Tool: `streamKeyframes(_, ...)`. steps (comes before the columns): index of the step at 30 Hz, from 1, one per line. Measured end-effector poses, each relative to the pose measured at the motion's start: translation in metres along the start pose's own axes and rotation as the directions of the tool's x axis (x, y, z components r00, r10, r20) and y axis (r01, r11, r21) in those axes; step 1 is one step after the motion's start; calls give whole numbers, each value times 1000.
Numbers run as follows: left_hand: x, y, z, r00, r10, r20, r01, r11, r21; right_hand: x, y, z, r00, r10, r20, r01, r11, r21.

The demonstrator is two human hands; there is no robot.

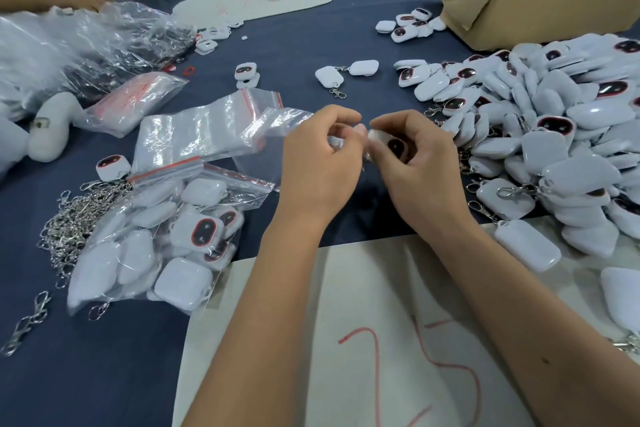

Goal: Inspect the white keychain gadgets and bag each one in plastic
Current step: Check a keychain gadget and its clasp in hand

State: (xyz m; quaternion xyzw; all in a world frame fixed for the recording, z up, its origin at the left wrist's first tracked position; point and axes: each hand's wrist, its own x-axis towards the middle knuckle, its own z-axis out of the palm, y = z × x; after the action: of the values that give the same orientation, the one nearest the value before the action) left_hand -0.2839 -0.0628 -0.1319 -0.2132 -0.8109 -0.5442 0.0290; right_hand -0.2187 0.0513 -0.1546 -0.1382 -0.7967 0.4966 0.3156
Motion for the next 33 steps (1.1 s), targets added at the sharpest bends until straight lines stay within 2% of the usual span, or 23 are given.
streamKeyframes(4,1,-1,-1,1000,-9,8,9,999,-34,0,2,0,997,-11,74,7,999,52)
streamKeyframes(6,1,-2,-2,999,-36,11,36,998,-54,1,3,0,997,24,69,-33,989,144)
streamKeyframes(10,1,-1,-5,995,-98,24,101,986,-130,3,7,0,988,141,61,-154,926,344)
streamKeyframes(15,-1,0,-6,983,-156,99,172,970,-171,5,10,-1,981,176,82,-194,854,482)
streamKeyframes(21,-1,-2,-6,966,-209,154,227,968,-109,8,13,-1,976,213,41,-210,876,435)
streamKeyframes(28,-2,-3,-6,973,-199,117,216,964,-154,7,13,0,973,206,107,-232,866,442)
streamKeyframes(33,-2,-5,-6,979,-174,107,192,964,-185,7,11,-1,979,184,86,-203,893,402)
